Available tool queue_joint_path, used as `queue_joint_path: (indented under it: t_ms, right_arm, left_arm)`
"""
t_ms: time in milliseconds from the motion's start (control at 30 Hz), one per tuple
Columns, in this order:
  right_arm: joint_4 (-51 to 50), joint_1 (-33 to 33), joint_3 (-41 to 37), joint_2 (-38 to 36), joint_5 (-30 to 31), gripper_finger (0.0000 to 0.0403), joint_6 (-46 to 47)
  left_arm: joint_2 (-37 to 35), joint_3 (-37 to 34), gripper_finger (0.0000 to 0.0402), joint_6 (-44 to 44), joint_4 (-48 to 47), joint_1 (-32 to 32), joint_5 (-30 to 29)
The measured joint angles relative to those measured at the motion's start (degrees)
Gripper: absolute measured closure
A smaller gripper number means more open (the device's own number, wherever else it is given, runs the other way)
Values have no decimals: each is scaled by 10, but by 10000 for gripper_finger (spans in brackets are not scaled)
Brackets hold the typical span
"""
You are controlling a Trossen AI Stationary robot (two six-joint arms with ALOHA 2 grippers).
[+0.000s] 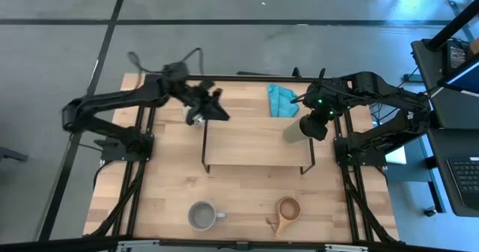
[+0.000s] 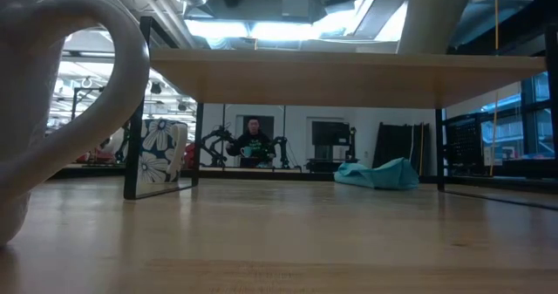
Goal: Stack small to large cups/mugs on shelf
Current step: Put the gray cup on the shelf
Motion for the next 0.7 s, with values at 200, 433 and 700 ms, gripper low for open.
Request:
queue_joint_path:
  t_ms: [200,433,700]
  right_arm:
    - [0,0,0,0,0,388,-4]
    - [0,0,0,0,-2,383,-6]
    - [0,0,0,0,-3,381,-5]
  left_arm:
    - [113,59,374,29,0,-31,21]
    - [217,125,374,45,19,-63,21]
    - [328,221,374,45,19,-92,54]
